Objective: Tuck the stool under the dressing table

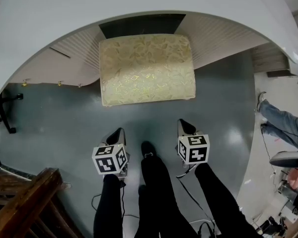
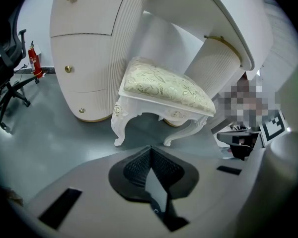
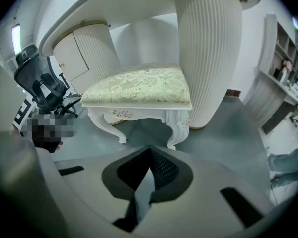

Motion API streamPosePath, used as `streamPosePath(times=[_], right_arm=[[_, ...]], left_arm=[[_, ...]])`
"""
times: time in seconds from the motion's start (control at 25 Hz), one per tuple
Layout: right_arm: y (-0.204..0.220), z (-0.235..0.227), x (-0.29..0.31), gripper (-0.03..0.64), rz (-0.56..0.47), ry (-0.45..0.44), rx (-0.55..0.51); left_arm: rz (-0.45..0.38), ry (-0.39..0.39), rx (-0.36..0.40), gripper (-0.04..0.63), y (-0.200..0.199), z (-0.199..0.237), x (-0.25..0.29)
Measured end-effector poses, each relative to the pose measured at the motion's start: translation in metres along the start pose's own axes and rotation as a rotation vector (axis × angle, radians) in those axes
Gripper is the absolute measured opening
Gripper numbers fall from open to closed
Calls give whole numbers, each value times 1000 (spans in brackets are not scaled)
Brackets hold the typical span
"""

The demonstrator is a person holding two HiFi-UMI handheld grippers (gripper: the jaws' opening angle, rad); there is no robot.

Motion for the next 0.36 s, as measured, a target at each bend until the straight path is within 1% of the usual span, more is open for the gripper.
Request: streamPosePath(times=[0.36], right_arm=[[-1, 2, 0, 3, -6, 1, -10]], left_arm=[[-7, -10, -5, 8, -3, 4, 0]])
Point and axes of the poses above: the fingertips, and each gripper's own axes: x forward along the fingers, z to its left, y out of its underside, the point moved 1 cm from there along -x, backward along the fingers, and after that the axes turned 3 degrees about x, right-handed, at the moved point
